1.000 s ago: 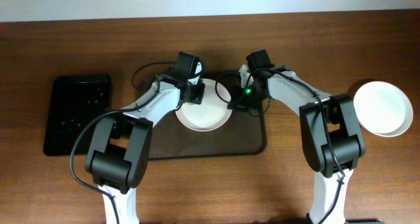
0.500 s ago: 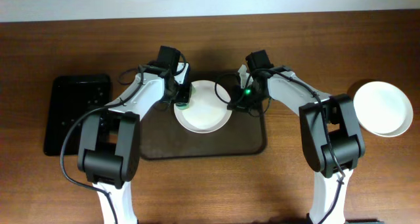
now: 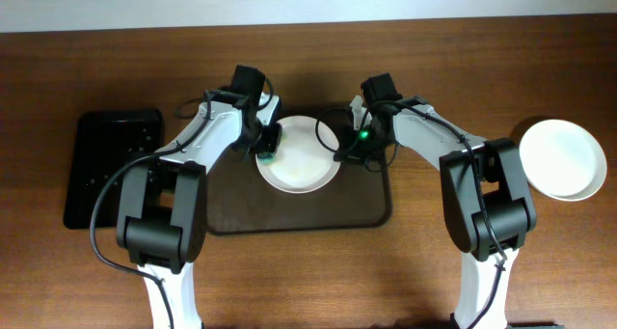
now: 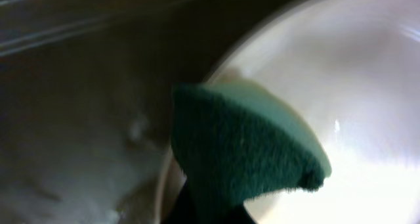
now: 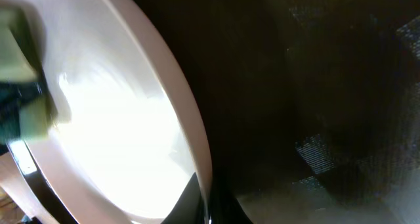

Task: Clean dirty plates on tray and stack at the side
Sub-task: 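Scrub the pinkish plate with the sponge in the left gripper, then lift the sponge away left and raise the plate with the right gripper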

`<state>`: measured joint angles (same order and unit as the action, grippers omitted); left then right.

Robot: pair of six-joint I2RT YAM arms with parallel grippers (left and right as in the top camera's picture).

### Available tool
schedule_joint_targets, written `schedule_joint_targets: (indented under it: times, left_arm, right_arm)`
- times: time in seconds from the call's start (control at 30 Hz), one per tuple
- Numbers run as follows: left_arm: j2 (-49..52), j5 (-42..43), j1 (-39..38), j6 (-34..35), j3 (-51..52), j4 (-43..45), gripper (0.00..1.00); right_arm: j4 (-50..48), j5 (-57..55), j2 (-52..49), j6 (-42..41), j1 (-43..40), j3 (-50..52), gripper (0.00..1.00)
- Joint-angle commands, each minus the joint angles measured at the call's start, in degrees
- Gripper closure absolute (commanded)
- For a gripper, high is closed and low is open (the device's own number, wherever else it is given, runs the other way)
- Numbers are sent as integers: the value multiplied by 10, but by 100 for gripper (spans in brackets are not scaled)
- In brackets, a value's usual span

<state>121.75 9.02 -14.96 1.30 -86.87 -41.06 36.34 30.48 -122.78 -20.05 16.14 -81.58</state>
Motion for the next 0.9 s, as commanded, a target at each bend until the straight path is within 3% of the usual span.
schedule_joint_targets:
  times: [0.0,0.1,0.17,0.33,0.47,0.57,0.67,0.8,0.87]
  left_arm:
    - [12,-67,0,4,-5,84,99]
    - [12,-37,-19,4,-5,133,99]
    - [12,5,-45,-25,-5,123,99]
    - [12,4,-60,-56,-5,66,99]
    - [12,-212,-60,-57,-5,31,99]
    - [11,-335,-60,-8,-7,70,99]
    - [-34,-317,-66,47,-47,60,99]
    - [-130,-317,-55,73,-83,8,99]
    - [-162,-281,-14,146,-82,-108,100]
  right_arm:
    - [7,-42,-13,3,3,14,96]
    - [7,-42,-13,3,3,14,96]
    - [7,-44,-13,3,3,14,96]
    - [7,-44,-13,3,3,14,96]
    - [7,-44,-13,3,3,14,96]
    - [7,-44,-13,3,3,14,96]
    - [7,-44,-13,3,3,14,96]
    - [7,-46,-13,3,3,14,96]
    - [16,-46,0,17,3,14,96]
